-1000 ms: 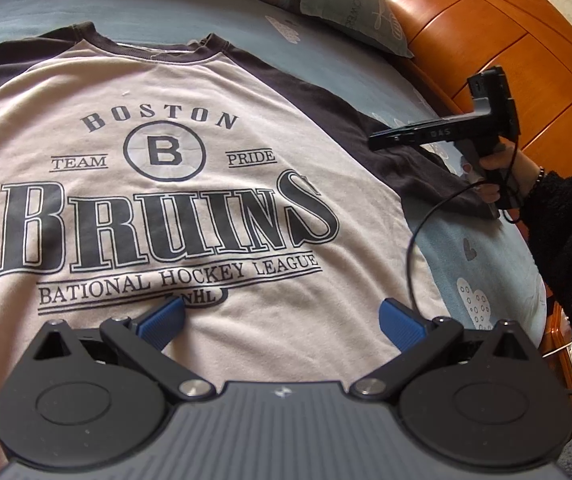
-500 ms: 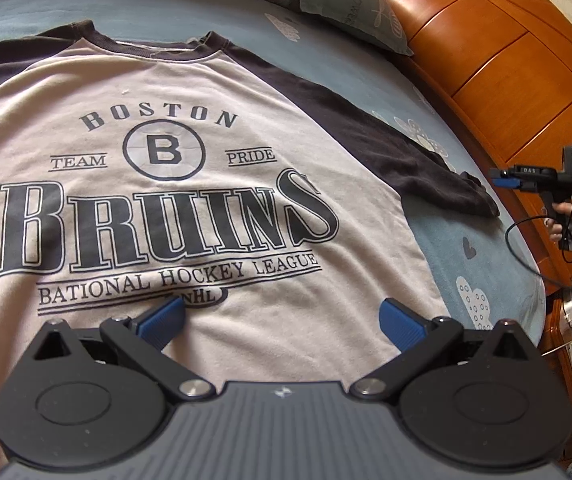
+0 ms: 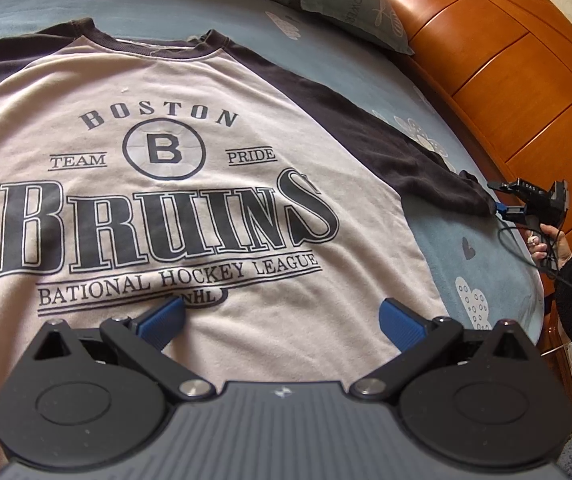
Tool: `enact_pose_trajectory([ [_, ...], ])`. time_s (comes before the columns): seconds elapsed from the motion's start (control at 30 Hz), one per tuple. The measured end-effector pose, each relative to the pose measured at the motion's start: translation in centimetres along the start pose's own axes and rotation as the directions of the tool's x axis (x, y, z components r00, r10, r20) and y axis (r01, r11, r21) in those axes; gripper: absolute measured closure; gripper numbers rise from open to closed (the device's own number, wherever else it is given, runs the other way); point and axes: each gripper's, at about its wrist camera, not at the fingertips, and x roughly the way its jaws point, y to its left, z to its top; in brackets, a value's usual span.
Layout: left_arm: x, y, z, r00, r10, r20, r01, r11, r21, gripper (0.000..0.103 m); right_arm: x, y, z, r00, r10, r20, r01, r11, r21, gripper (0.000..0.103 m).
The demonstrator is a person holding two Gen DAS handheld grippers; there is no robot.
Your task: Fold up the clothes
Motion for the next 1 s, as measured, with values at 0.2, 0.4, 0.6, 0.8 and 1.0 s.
enact_pose_trajectory([
  [0.2, 0.2, -0.4, 0.0, 1.000, 0.023, -0.009, -0.023, 0.999, 0.022, 0.001, 2.2, 0.2, 1.1, 0.999, 0.023, 0.035, -0.023, 1.000, -0.005, 0.029],
  [0.4, 0.1, -0.2, -0.1, 1.000, 0.010, 0.001, -0.010, 1.000, 0.014, 0.001, 0.5, 0.5, -0.4, 1.000, -0.019, 0.003, 0.019, 0.997, -0.075, 0.037],
  [0.6, 0.1, -0.2, -0.2, 1.000, 0.013, 0.011, -0.014, 1.000, 0.011, 0.001, 1.7, 2.4, -0.5, 0.978, -0.200, 0.054, 0.206, 0.967, -0.153, 0.060],
  [0.8, 0.0, -0.1, -0.2, 1.000, 0.007, 0.010, -0.007, 1.000, 0.003, 0.001, 1.4, 3.2, -0.7, 0.952, -0.299, 0.071, 0.305, 0.947, -0.102, 0.081],
  [1.0, 0.0, 0.3, 0.0, 1.000, -0.012, 0.006, 0.012, 1.000, -0.012, 0.001, -1.6, 4.9, -0.9, 0.928, -0.349, 0.126, 0.364, 0.923, -0.125, 0.089],
])
